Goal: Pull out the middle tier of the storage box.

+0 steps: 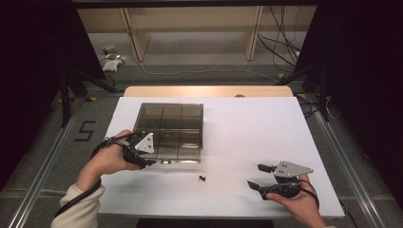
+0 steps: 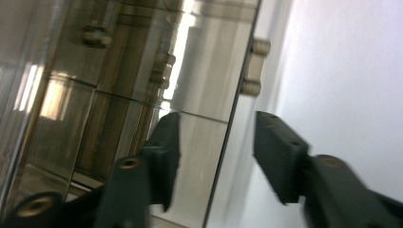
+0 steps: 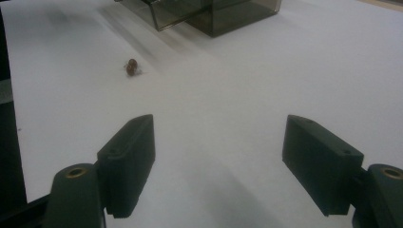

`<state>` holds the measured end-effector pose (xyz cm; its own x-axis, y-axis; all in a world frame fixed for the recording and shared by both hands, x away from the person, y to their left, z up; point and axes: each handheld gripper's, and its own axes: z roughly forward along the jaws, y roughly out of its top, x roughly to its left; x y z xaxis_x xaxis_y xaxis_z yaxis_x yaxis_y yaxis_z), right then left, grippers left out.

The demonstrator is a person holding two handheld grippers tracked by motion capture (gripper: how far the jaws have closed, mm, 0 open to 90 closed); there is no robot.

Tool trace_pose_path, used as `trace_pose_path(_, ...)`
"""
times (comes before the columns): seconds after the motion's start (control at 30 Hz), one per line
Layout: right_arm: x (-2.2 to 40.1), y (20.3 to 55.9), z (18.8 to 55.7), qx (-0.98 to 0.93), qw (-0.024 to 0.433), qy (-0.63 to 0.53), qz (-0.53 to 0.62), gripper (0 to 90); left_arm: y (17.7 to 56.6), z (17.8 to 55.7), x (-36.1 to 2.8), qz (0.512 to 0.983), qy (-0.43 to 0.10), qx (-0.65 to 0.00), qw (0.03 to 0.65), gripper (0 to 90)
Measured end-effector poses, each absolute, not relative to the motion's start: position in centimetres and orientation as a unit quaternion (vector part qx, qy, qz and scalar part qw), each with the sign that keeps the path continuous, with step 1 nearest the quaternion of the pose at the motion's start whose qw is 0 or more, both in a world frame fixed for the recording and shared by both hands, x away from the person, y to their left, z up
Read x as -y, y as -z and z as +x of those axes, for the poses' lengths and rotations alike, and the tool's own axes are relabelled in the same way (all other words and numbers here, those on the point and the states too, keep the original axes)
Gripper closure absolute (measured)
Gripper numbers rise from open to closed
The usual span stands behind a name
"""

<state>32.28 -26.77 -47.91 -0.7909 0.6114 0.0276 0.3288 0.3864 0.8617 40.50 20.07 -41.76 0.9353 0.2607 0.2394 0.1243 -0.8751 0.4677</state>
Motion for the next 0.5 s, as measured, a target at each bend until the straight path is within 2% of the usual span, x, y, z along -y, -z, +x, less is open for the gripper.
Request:
trace_pose_path(0.17,26.8,47.9,32.3,-0.819,0.149,-0.474,0.287,27.3,42.0,39.5,-19.9,0.938,-0.151,-0.160,0.267,31.6)
trace_pose_path(0.43,26.8,47.9,32.3,-0.819,0.146,-0.474,0.287,27.2,42.5,37.6,-19.0,0.914,-0.138,-0.205,0.322,13.9)
trace_pose_path(0.5,26.7,47.9,32.3,-0.819,0.147,-0.474,0.287,27.2,42.7,37.1,-18.6,0.913,-0.134,-0.209,0.324,6.6)
